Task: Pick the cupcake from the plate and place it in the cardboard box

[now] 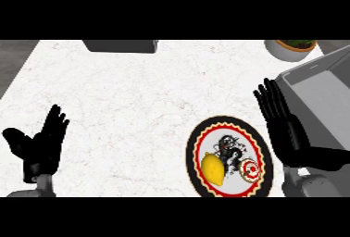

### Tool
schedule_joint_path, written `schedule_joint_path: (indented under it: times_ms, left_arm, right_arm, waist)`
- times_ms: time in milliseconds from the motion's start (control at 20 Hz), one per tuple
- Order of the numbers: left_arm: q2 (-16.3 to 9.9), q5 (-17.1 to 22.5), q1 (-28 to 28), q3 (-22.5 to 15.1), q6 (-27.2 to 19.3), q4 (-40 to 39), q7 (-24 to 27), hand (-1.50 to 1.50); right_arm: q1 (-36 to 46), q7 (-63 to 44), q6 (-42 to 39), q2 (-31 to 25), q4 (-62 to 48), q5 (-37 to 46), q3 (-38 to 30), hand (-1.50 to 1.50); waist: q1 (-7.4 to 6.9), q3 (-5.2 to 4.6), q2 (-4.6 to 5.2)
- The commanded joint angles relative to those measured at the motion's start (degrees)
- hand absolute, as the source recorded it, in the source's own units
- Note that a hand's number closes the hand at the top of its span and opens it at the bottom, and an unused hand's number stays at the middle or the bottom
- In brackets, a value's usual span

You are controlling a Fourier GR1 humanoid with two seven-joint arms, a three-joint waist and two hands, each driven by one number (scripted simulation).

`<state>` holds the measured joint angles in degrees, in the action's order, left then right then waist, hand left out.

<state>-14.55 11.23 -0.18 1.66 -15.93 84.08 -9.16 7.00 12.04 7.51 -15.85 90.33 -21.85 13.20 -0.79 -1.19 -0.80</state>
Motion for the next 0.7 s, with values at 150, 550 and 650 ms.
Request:
schedule_joint_path:
  times_ms: [150, 550, 650]
  left_arm:
    - [-7.5, -5.4, -5.8, -5.5, 9.5, 5.7, 6.5, 0.00]
    - [-10.4, -8.3, -12.3, -10.1, 17.6, 5.2, 12.0, 0.00]
    - [-11.0, -7.7, -9.5, -10.9, 18.9, 8.4, 11.7, 0.00]
  right_arm:
    - [8.4, -4.4, -9.9, -14.2, 8.4, -0.8, -5.2, -1.50]
    - [6.4, 9.5, -25.8, -31.8, 2.6, 8.3, -10.2, -1.50]
    - [6.4, 16.9, -26.3, -33.8, 1.4, 14.8, -10.0, -1.50]
  waist:
    - [2.49, 1.14, -0.20]
    - [1.88, 1.26, 0.98]
    - [0.68, 1.31, 0.86]
